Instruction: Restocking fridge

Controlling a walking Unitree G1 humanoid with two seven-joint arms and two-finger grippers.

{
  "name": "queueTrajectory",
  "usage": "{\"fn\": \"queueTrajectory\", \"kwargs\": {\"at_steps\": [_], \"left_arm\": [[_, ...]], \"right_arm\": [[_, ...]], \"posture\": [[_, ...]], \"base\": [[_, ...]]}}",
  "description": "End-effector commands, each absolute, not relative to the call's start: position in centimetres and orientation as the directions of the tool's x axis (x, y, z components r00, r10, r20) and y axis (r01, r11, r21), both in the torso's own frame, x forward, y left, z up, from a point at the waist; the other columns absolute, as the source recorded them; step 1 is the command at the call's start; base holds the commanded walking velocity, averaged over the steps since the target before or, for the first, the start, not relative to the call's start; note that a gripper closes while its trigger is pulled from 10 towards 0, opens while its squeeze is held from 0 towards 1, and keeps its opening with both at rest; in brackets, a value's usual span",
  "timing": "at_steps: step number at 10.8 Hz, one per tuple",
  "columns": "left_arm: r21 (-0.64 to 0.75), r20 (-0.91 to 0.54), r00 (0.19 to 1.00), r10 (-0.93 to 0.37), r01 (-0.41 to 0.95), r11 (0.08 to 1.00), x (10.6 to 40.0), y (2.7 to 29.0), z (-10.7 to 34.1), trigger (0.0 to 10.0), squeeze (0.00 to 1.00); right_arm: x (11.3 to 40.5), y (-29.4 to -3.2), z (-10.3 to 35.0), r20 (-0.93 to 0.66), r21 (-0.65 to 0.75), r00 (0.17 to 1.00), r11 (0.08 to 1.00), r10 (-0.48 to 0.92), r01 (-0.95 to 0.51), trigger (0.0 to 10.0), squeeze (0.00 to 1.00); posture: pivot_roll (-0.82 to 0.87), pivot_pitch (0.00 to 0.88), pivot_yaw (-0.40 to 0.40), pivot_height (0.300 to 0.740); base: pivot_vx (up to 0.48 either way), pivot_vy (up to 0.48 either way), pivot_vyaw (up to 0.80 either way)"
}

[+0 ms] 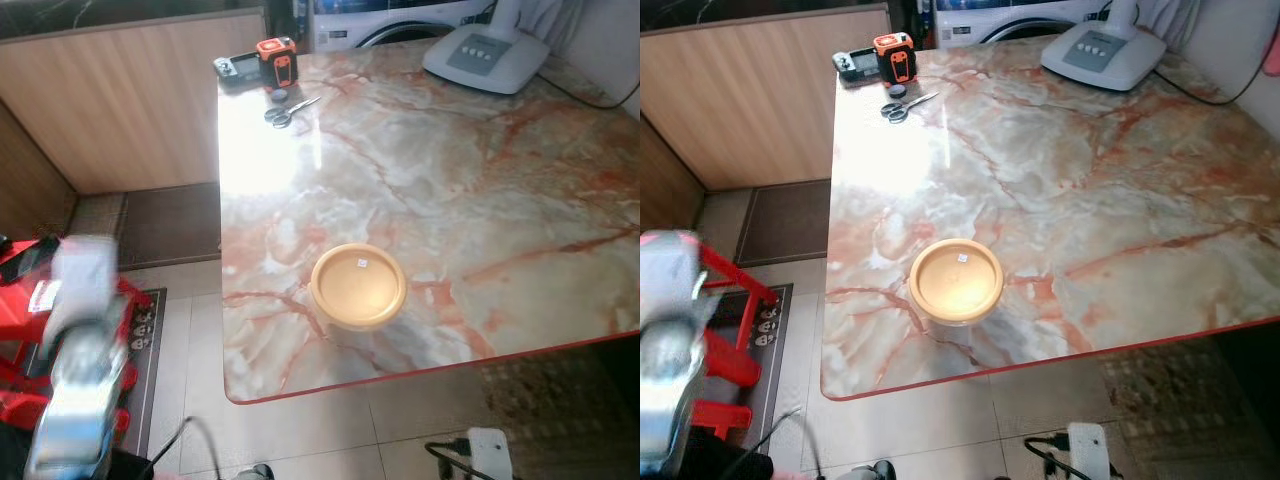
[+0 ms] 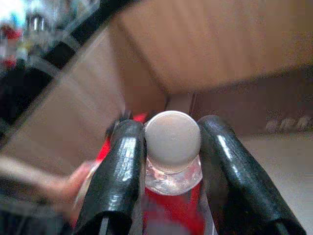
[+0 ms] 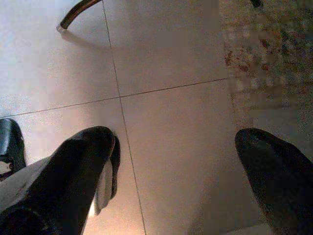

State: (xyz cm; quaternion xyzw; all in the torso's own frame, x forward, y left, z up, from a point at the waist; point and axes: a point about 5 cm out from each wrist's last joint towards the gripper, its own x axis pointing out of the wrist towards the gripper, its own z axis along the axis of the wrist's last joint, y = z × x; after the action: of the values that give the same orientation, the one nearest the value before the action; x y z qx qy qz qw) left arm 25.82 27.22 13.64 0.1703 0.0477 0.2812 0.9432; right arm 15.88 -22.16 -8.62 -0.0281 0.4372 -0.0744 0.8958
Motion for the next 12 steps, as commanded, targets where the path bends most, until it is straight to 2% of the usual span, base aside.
{"fn": "queueTrajectory", "kwargs": {"at_steps": [1,2,5,9,12], "left_arm": [[0.352,-0.075,0.801,0.594,-0.536,0.767,24.9,28.7,11.4,10.0,0.00],[0.354,-0.210,0.800,0.561,-0.473,0.807,24.2,28.9,8.1,10.0,0.00],[0.435,-0.400,0.791,0.462,-0.280,0.856,23.3,28.1,1.9,10.0,0.00],[0.483,-0.514,0.734,0.444,-0.179,0.857,23.2,27.8,-1.5,10.0,0.00],[0.472,-0.635,0.635,0.439,-0.130,0.872,21.2,26.8,-4.5,10.0,0.00]], "right_arm": [[15.1,-22.0,-9.0,-0.799,-0.108,0.582,0.988,-0.154,0.113,10.0,0.00],[15.2,-21.9,-9.0,-0.797,-0.106,0.585,0.988,-0.151,0.111,10.0,0.00],[15.2,-21.6,-9.0,-0.797,-0.105,0.585,0.989,-0.149,0.109,10.0,0.00],[15.3,-21.6,-9.0,-0.796,-0.103,0.586,0.988,-0.150,0.113,10.0,0.00],[15.1,-21.3,-9.1,-0.800,-0.091,0.583,0.989,-0.143,0.118,10.0,0.00]], "posture": [[-0.08,0.151,0.022,0.740],[-0.07,0.151,0.021,0.740],[-0.08,0.155,0.018,0.740],[-0.08,0.156,0.013,0.740],[-0.11,0.154,0.022,0.740]], "base": [[0.000,0.000,0.00],[0.000,0.000,0.00],[0.000,0.000,0.00],[0.000,0.000,0.00],[0.000,0.000,0.00]]}}
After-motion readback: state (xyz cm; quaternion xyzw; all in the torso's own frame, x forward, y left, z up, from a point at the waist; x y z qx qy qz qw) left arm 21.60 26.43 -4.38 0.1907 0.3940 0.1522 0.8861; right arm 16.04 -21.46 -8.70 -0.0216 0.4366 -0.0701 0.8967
